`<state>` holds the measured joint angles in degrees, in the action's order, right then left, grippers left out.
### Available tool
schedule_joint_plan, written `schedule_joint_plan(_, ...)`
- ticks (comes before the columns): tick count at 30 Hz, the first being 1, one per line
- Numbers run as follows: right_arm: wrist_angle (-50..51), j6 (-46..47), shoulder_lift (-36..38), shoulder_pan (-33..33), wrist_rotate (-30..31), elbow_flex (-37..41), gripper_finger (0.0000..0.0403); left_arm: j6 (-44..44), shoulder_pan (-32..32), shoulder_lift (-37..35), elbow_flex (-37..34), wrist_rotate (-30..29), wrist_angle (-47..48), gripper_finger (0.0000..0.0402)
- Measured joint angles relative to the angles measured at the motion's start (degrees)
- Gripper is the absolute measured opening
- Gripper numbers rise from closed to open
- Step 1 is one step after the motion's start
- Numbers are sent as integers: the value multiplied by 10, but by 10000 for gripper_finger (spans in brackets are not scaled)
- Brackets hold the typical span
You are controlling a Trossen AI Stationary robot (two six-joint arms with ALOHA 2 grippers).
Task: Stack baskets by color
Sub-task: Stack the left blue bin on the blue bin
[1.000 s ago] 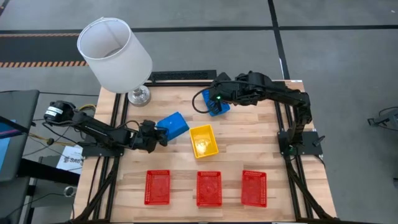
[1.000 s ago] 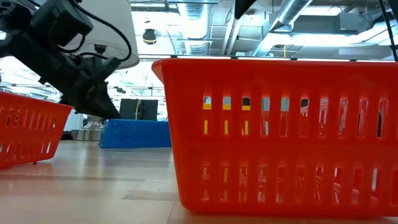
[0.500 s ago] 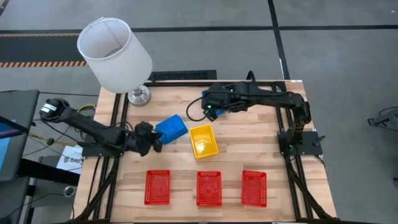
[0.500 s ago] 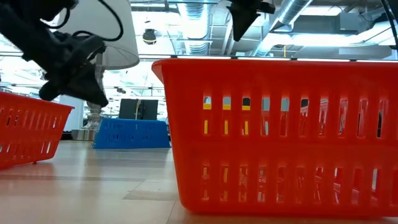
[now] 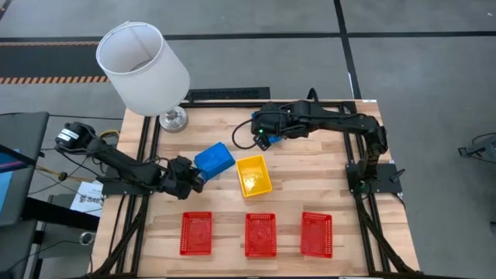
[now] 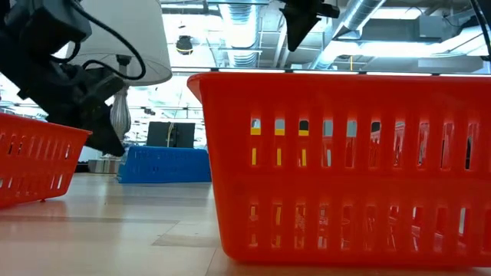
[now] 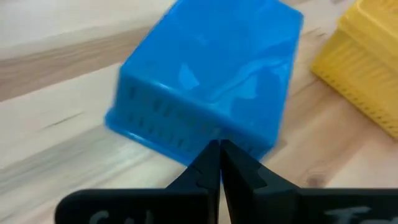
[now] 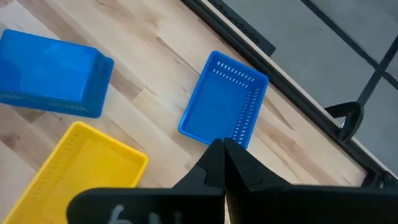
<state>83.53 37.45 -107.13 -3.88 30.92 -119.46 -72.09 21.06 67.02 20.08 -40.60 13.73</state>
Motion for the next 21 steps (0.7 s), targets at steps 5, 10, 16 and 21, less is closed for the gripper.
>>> schedule_joint_plan(5, 3, 0, 0, 1, 0, 0, 12, 42, 12, -39, 1, -26, -58, 0)
schedule_joint_plan(10, 2, 0, 0, 1, 0, 0, 12, 44, 9, -49, 0, -47, -22, 0)
schedule_joint_plan(16, 3, -5, 0, 1, -7, 0, 12, 4, 7, -16, -44, -38, -83, 0)
schedule_joint_plan(21, 4, -5, 0, 0, -11, 0, 12, -34, 8, -4, -69, -22, -100, 0)
